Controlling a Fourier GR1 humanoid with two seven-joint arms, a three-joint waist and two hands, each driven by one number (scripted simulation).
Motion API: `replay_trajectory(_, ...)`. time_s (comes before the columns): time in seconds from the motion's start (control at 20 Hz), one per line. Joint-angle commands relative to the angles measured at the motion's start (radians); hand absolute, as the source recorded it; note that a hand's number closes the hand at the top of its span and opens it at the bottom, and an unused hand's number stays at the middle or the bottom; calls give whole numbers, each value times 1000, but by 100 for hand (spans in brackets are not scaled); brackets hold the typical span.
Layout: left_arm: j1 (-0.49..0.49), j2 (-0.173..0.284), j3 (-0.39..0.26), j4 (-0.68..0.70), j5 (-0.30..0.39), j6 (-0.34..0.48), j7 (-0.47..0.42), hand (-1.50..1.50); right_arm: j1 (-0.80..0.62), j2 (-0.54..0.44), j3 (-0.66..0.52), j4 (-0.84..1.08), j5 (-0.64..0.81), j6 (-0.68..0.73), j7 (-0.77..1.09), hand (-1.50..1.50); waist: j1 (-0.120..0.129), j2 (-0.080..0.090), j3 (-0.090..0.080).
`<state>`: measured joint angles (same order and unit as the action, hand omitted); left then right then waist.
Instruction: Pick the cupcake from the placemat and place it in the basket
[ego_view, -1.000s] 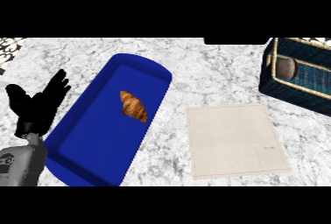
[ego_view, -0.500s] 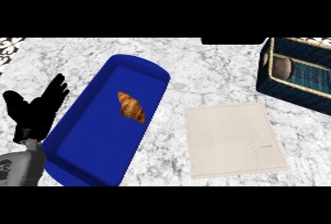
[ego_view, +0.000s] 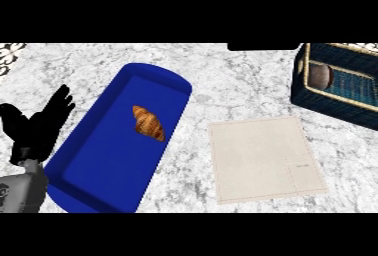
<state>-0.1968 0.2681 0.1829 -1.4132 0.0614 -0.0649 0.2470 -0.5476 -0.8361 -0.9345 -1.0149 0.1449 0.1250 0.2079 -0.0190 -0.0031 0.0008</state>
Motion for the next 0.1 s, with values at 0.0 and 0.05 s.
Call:
replay_trajectory(0.0,-50,-1,-4,8,-20,29,34,0,150,-76,-90,48,-98,178,-85,-150,-5,1,0)
replay_trajectory(0.05,-6,23,23,-11,27,-24,22,0,202,-91,-122,108,-103,209,-141,-150,0,1,1)
